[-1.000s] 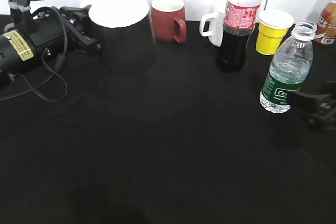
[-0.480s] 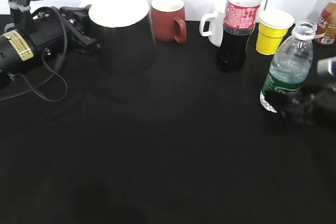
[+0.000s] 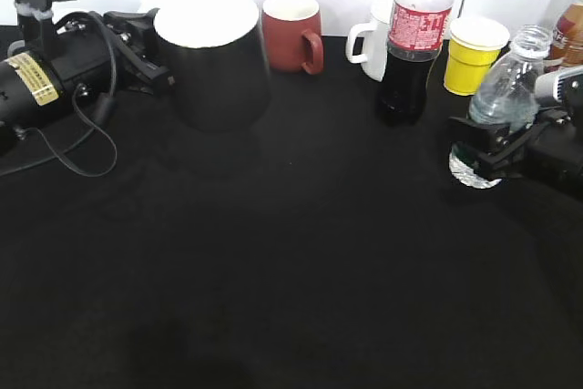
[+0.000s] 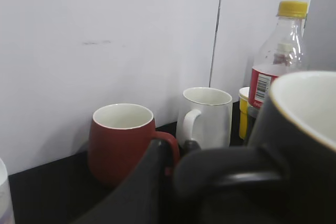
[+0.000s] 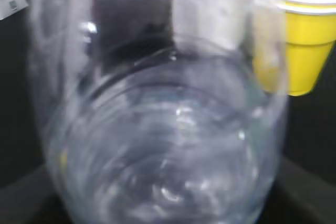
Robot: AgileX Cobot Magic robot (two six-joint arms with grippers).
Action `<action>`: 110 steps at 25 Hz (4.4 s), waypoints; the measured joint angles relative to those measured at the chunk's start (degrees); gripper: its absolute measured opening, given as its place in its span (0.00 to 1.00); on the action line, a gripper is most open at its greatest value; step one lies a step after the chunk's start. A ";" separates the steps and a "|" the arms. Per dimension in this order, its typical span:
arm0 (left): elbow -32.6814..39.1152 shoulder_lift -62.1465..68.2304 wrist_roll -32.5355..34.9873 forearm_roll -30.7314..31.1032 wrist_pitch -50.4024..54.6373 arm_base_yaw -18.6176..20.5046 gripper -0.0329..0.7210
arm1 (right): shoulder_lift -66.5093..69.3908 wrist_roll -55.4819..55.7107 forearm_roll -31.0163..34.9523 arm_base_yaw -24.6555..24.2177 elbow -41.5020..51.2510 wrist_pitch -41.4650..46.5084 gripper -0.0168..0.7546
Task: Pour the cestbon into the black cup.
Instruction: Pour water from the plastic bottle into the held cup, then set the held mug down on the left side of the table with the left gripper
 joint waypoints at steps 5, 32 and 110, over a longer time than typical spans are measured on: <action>0.00 0.00 0.00 0.15 0.00 0.00 0.14 | 0.12 0.00 -0.78 0.00 0.00 -0.58 0.67; -14.35 6.34 -0.04 0.14 7.76 -26.99 0.14 | -29.10 -45.63 -15.68 0.00 -5.71 5.02 0.67; 4.35 -4.69 6.92 -4.31 4.89 3.53 0.13 | -29.16 25.96 -13.46 0.00 -5.89 8.25 0.67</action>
